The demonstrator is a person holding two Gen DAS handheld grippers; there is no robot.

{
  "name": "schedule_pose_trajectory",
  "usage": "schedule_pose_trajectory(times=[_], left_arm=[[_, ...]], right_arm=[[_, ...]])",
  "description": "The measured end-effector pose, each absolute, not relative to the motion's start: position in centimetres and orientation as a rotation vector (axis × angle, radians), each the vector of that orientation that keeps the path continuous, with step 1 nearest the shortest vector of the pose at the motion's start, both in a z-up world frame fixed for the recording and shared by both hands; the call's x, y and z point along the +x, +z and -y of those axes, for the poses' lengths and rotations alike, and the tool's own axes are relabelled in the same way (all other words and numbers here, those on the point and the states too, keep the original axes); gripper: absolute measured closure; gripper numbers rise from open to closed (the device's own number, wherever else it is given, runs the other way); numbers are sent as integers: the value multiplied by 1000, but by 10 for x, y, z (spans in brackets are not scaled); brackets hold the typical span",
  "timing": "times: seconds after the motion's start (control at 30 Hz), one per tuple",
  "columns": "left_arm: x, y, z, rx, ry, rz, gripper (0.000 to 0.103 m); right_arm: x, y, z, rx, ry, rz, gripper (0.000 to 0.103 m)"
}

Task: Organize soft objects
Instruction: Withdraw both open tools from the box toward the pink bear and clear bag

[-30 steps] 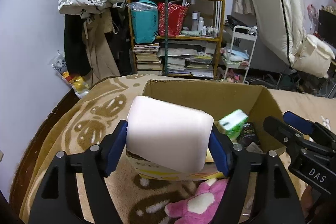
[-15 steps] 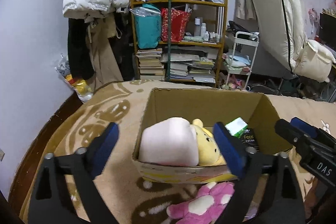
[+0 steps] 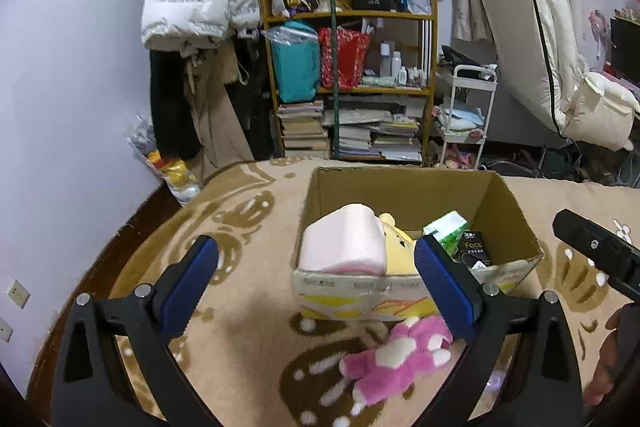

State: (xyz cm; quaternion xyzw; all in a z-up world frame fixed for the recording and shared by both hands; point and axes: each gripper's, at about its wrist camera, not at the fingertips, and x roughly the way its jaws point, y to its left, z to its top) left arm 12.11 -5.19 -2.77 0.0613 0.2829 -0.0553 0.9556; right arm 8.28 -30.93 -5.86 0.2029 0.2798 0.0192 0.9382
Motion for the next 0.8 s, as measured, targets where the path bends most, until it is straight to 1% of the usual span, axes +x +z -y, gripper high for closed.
schedule_pose_trajectory(times=[0.17,0.4,0.8], left_arm=[[95,-17,46,141,-114,-568,3],[68,-12,34,115,-130,-606,3],[37,-8,25,116,-129,-614,3]], right_arm=[[62,-48,305,369,23,-581,0],[33,-37,293,281,13,-584,0],[-4,-41,276,198,-4,-614,0]])
